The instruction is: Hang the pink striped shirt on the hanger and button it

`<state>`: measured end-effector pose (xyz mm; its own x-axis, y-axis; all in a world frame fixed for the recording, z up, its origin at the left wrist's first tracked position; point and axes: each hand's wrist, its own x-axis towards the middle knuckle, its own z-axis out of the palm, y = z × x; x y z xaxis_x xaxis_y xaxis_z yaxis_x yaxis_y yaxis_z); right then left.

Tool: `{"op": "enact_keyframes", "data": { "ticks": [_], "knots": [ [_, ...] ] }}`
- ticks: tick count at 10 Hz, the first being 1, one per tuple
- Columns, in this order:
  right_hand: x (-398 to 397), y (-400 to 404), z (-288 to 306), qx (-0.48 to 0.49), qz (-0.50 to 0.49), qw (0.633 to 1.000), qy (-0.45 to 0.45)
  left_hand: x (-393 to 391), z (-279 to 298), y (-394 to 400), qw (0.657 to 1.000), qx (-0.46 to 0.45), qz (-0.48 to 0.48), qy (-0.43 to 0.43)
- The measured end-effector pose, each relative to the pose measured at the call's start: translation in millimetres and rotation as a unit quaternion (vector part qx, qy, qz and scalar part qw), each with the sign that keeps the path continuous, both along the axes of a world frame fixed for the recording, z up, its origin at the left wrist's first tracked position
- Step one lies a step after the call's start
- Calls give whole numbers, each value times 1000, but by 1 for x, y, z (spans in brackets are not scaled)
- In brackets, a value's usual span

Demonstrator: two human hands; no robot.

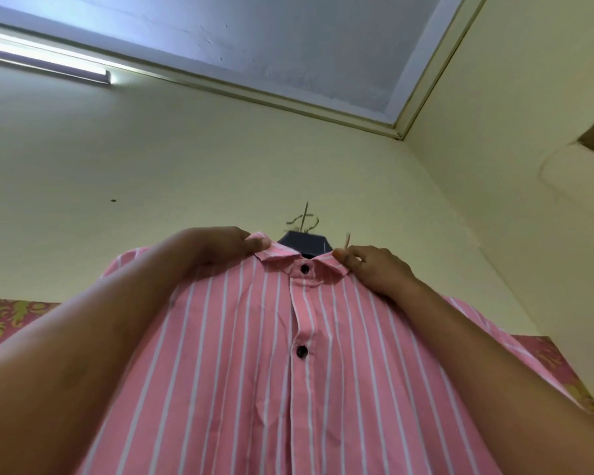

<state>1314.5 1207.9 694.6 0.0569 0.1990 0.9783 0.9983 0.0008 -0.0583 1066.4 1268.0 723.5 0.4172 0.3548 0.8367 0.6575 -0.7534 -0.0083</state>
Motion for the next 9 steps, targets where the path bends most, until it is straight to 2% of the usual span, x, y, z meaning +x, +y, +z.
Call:
{"op": "enact_keyframes", "data": {
  "ticks": [1, 2, 3, 5, 6, 7, 8, 9],
  "knots": [
    [1, 8, -13, -11, -22, 1000, -18, 1, -11, 6, 1000, -25, 13, 13],
    [2, 12, -26, 10, 8, 1000, -10, 2, -18, 3, 998, 1, 64, 9],
    [2, 13, -37, 38, 7, 999, -26, 3, -24, 1, 991, 40, 128, 11],
    [7, 17, -61, 70, -34, 994, -73, -2, -47, 5, 948, 184, 261, -10],
    [11, 13, -77, 60, -24, 995, -73, -7, -63, 9, 935, 243, 257, -35],
    [11, 2, -100, 64, -29, 994, -78, -16, -82, 5, 937, 261, 226, -53],
    [6, -16, -134, 40, -24, 996, -75, -28, -120, -13, 942, 265, 196, -54],
    [-2, -38, -180, 31, 21, 998, -56, -35, -171, -36, 959, 242, 125, -76]
  ]
}}
